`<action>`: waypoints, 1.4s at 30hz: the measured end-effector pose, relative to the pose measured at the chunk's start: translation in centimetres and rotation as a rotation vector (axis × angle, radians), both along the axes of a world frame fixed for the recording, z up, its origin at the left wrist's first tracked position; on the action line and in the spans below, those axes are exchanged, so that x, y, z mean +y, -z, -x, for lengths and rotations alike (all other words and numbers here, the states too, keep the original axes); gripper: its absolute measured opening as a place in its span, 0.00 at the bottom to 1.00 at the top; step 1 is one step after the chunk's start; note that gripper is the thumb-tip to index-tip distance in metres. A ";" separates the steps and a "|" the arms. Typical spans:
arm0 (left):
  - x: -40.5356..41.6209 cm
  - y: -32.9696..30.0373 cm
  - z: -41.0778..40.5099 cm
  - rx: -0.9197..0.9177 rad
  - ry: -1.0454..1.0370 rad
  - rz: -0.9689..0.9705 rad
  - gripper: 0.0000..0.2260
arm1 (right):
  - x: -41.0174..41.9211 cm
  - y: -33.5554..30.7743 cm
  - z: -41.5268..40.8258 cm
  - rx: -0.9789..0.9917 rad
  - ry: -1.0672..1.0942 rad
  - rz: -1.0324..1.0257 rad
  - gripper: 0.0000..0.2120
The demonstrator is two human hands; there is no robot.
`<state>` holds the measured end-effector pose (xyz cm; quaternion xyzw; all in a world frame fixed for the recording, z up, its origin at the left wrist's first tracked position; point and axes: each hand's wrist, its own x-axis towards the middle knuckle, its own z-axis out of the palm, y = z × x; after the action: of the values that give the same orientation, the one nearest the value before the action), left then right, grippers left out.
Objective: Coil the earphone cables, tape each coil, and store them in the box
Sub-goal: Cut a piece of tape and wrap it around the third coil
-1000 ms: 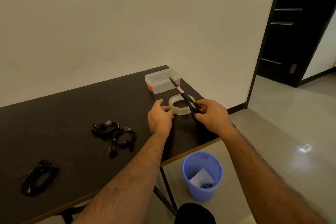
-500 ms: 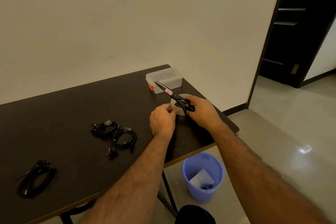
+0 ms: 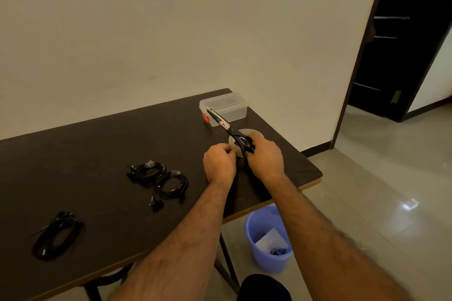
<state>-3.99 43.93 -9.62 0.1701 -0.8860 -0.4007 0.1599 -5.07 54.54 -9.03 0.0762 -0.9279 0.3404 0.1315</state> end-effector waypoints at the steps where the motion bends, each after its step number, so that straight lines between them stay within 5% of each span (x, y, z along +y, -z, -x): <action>1: 0.0 -0.1 -0.2 -0.006 -0.004 -0.018 0.06 | -0.2 0.0 -0.2 0.006 0.008 0.004 0.19; 11: -0.8 -0.2 -2.6 0.105 0.041 -0.170 0.06 | -0.6 -0.4 -2.5 -0.057 0.017 0.215 0.23; 17: -3.6 -3.5 -3.6 -0.019 0.008 -0.961 0.07 | -0.7 -1.3 -4.4 -0.029 -0.105 0.345 0.23; 20: -5.1 -5.0 -4.0 -0.144 0.062 -1.151 0.13 | -1.3 -1.7 -5.2 -0.006 -0.166 0.391 0.23; 32: -9.2 -6.8 -7.3 -0.080 0.392 -1.397 0.10 | -4.0 -4.1 -8.1 0.091 -0.302 0.477 0.22; 42: -13.4 -7.9 -11.5 -0.117 0.404 -1.427 0.07 | -6.9 -4.8 -11.3 0.106 -0.409 0.394 0.22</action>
<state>7.56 30.52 -1.76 0.0874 -0.4315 -0.8906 -0.1139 6.21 47.66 -4.22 0.2526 -0.8009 0.5293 0.1208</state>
